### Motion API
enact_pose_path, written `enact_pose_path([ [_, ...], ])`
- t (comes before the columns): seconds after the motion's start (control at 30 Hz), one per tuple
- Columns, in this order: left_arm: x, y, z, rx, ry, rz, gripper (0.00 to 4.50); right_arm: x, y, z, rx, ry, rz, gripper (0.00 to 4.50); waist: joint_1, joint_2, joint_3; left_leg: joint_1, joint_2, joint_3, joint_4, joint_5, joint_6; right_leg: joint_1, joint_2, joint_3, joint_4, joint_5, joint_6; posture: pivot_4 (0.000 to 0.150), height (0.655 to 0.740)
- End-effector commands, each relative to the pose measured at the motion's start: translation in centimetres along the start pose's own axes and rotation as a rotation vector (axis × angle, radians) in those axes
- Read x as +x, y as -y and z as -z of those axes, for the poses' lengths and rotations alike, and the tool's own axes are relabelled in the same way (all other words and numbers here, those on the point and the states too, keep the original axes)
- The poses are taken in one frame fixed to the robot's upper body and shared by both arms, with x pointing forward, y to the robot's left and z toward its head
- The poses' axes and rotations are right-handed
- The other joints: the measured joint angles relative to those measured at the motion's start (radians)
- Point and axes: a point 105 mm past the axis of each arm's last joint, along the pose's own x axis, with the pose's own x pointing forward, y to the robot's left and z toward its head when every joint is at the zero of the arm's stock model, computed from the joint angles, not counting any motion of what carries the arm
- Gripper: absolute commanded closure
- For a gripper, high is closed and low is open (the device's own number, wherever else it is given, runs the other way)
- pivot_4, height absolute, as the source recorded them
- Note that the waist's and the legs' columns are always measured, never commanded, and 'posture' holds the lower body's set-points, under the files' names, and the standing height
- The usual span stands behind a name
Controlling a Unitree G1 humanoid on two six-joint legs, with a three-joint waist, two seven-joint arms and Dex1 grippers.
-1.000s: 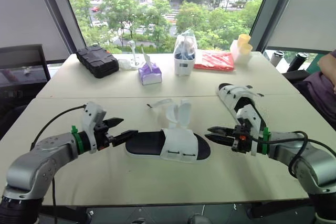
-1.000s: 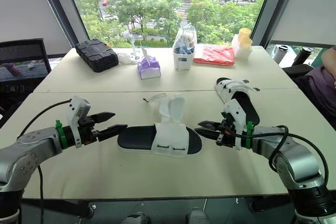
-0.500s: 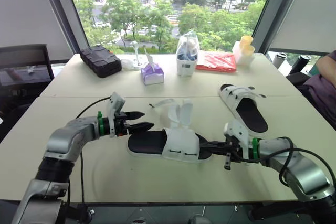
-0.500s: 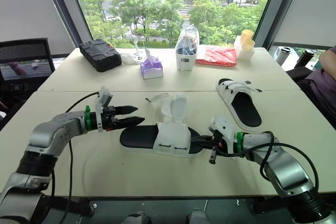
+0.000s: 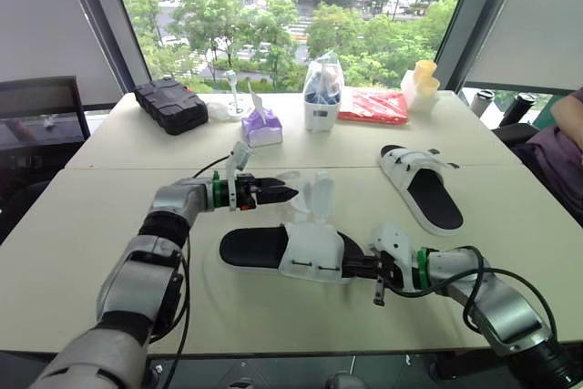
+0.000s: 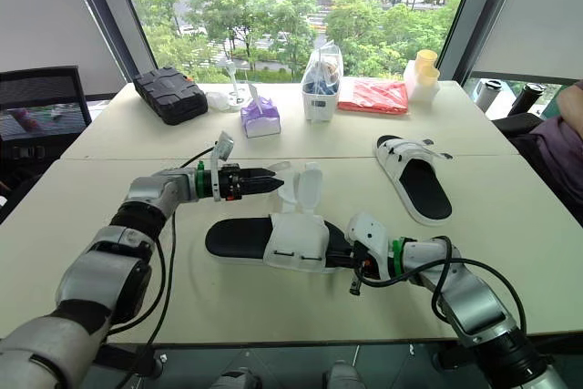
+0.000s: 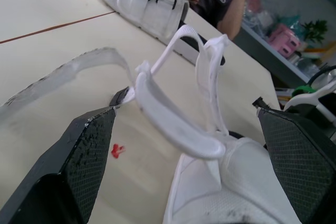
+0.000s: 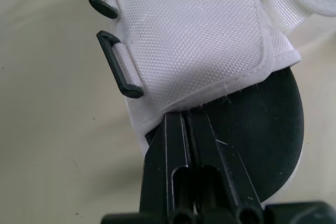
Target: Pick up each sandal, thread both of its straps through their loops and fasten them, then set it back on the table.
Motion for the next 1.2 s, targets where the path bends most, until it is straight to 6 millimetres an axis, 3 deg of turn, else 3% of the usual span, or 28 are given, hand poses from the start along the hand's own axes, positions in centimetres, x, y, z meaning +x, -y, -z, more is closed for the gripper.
enact_pose_path([
  [0.03, 1.2, -0.1, -1.0, -0.017, 0.038, -0.005, 0.00, 0.2, 0.2, -0.4, -0.020, 0.022, 0.016, 4.46, 0.000, 0.000, 0.000, 0.000, 0.000, 0.000, 0.000, 0.000, 0.000, 0.000, 0.000, 0.000, 0.000, 0.000, 0.001, 0.150, 0.7400],
  [0.23, 2.8, -1.6, -1.8, -0.135, 0.172, -0.145, 0.00, 0.4, 0.7, -1.2, -0.009, 0.072, 0.084, 4.46, -0.001, 0.000, 0.000, 0.000, 0.000, 0.000, 0.000, 0.000, 0.000, 0.000, 0.000, 0.000, 0.000, 0.001, 0.003, 0.150, 0.7400],
  [0.47, 3.4, -2.9, -2.4, -0.218, 0.277, -0.276, 0.00, 0.7, 0.6, -1.5, -0.012, 0.087, 0.117, 4.46, 0.001, -0.001, 0.000, 0.000, 0.000, -0.001, 0.000, 0.000, 0.000, 0.000, 0.000, 0.000, 0.000, 0.001, 0.004, 0.150, 0.7400],
  [0.57, 3.4, -3.1, -2.4, -0.248, 0.297, -0.293, 0.90, 0.6, 0.6, -1.5, -0.011, 0.088, 0.133, 4.50, 0.001, -0.001, 0.000, 0.000, 0.000, 0.000, 0.000, 0.000, 0.000, 0.000, 0.000, 0.000, 0.000, 0.002, 0.004, 0.150, 0.7400],
  [0.73, 3.7, -3.1, -1.4, -0.240, 0.235, -0.305, 3.40, 0.5, 0.6, -1.4, -0.003, 0.087, 0.156, 4.50, 0.002, -0.001, 0.000, 0.000, 0.000, 0.000, 0.000, 0.000, 0.000, 0.000, 0.000, 0.000, 0.000, 0.002, 0.004, 0.150, 0.7400],
  [0.87, 2.4, -3.4, -2.1, -0.209, 0.239, -0.304, 3.40, 0.5, 0.6, -1.3, -0.002, 0.090, 0.163, 4.50, 0.000, -0.001, 0.000, 0.000, 0.000, 0.000, 0.000, 0.000, 0.000, 0.000, 0.000, 0.000, 0.000, 0.002, 0.004, 0.150, 0.7400],
  [0.97, 1.2, -2.9, -2.7, -0.220, 0.236, -0.233, 2.41, 0.6, 0.6, -1.1, 0.002, 0.091, 0.170, 4.50, -0.003, -0.001, 0.000, 0.000, 0.000, 0.000, -0.001, 0.000, 0.000, 0.000, 0.000, 0.000, 0.000, 0.002, 0.004, 0.150, 0.7400],
  [1.13, 0.4, -2.0, -1.0, -0.283, 0.138, -0.140, 0.02, 0.8, 0.8, -1.1, 0.007, 0.096, 0.175, 4.50, 0.001, -0.001, 0.000, 0.000, -0.001, -0.001, 0.000, 0.000, 0.000, 0.000, 0.000, 0.000, 0.000, 0.002, 0.003, 0.150, 0.7400],
  [1.2, 0.4, -1.9, -0.3, -0.313, 0.102, -0.128, 0.02, 0.9, 0.8, -1.3, 0.008, 0.103, 0.177, 4.50, 0.001, -0.001, 0.000, 0.000, -0.001, -0.001, 0.000, 0.000, 0.000, 0.000, 0.000, 0.000, 0.000, 0.002, 0.003, 0.150, 0.7400],
])
